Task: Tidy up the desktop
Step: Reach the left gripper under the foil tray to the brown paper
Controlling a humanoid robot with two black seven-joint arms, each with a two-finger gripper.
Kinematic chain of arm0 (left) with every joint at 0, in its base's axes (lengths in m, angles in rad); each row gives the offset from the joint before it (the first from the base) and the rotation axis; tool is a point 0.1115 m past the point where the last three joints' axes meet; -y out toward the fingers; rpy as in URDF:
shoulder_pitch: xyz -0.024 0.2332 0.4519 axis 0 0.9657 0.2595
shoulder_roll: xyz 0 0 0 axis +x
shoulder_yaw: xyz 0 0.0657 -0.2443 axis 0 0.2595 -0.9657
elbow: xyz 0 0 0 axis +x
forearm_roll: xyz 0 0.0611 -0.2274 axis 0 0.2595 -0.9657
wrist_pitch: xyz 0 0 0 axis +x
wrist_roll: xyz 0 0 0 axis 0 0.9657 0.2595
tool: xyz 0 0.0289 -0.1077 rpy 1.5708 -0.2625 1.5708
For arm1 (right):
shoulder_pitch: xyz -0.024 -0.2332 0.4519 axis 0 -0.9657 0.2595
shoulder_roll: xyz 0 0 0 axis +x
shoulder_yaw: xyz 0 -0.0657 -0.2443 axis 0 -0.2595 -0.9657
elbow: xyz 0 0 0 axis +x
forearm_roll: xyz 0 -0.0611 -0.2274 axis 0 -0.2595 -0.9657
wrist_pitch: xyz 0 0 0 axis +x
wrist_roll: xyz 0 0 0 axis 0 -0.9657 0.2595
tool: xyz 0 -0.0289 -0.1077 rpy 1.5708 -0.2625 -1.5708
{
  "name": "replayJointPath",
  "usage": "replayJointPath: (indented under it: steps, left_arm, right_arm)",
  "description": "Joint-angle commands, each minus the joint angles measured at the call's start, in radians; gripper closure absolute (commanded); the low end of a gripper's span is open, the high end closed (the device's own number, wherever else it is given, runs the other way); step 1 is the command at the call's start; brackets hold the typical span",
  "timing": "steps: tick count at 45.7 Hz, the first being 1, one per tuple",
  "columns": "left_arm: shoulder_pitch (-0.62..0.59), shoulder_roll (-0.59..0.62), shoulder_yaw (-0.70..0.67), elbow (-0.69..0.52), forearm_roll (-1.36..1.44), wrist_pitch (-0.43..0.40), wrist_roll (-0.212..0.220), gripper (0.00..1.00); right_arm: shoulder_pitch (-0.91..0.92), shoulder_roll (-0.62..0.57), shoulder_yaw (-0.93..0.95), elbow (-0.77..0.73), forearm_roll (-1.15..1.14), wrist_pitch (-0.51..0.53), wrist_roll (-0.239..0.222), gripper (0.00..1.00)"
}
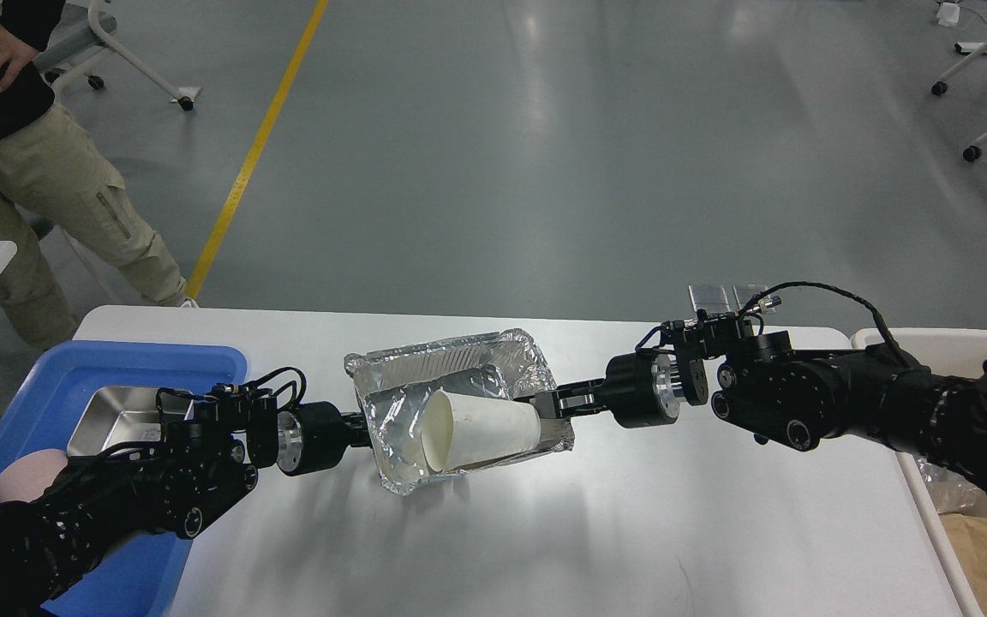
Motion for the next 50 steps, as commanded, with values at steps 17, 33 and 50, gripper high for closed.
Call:
replayJointPath:
  steps: [17,33,50]
  left_arm:
    - [0.03,-0.068,0.002,0.08,-0.004,0.062,-0.025,0.13]
    - [0.027,-0.095,0.128,0.123,-0.041,0.088,-0.032,0.53]
    - [0.009,-0.086,0.176,0.124,-0.041,0.077,-0.091,0.98]
  right_arm:
    - [0.0,-0.038,0.008,0.036,0.002,-0.004,0.0,1.0]
    - [0.009,-0.053,0.014,0.062,0.002,-0.017,0.0,1.0]
    - [0.009,-0.059,0.017,0.067,0.002,-0.019,-0.002,1.0]
